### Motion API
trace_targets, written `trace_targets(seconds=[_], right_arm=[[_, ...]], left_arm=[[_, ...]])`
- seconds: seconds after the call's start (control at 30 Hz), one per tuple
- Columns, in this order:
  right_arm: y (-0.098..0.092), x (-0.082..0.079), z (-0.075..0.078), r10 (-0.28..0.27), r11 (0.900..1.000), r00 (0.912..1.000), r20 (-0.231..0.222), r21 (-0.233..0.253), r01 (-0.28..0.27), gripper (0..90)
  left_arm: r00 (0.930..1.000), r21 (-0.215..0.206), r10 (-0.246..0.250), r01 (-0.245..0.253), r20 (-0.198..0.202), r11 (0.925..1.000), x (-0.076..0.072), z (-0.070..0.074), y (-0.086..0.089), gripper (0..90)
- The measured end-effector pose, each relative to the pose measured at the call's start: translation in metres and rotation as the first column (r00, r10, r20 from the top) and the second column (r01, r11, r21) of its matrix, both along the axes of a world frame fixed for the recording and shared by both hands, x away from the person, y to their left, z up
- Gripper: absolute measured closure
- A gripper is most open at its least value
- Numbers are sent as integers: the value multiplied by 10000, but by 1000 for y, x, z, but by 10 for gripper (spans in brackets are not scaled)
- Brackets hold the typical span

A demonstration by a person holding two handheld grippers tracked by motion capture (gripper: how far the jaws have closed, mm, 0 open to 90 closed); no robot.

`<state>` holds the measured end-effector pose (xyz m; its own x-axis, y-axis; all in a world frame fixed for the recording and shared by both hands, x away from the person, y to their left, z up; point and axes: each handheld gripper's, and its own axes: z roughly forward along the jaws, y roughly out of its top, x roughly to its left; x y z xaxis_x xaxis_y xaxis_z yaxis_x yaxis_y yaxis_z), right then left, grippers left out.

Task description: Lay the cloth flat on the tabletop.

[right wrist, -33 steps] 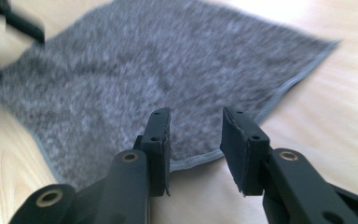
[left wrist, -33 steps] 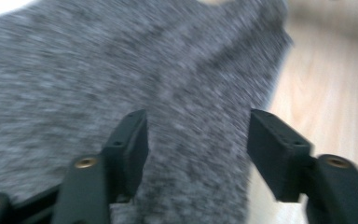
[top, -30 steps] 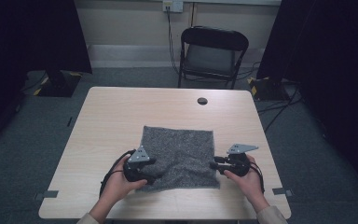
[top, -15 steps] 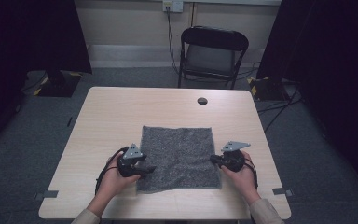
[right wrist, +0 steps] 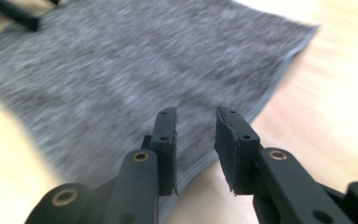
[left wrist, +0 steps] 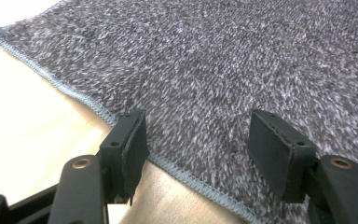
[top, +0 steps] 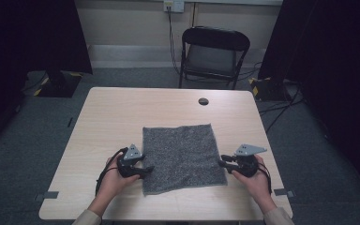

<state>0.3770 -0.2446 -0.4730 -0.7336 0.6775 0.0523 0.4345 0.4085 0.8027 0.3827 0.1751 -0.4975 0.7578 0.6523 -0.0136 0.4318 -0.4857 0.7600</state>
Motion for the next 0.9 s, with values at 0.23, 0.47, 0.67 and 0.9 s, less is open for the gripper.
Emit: trace_targets(seconds=[0.23, 0.47, 0.67, 0.9], right_arm=[[11, -22, -18, 438, 9942, 9985, -329, -972, -468, 761], [9, -32, -20, 579, 9955, 9955, -755, -709, -633, 815], [11, -39, -16, 567, 9982, 9961, -674, -180, -580, 642], [14, -33, -10, 233, 9988, 9997, 15, 433, -233, 369]], left_arm=[[9998, 164, -107, 103, 194, 9998, 0, -1, -3, 375], [9994, 114, -332, 331, 90, 9994, -1, -1, 2, 374], [9995, 171, -319, 320, -74, 9993, -5, 2, 2, 335], [9999, -393, -129, 131, 36, 9991, -5, 9, 2, 241]])
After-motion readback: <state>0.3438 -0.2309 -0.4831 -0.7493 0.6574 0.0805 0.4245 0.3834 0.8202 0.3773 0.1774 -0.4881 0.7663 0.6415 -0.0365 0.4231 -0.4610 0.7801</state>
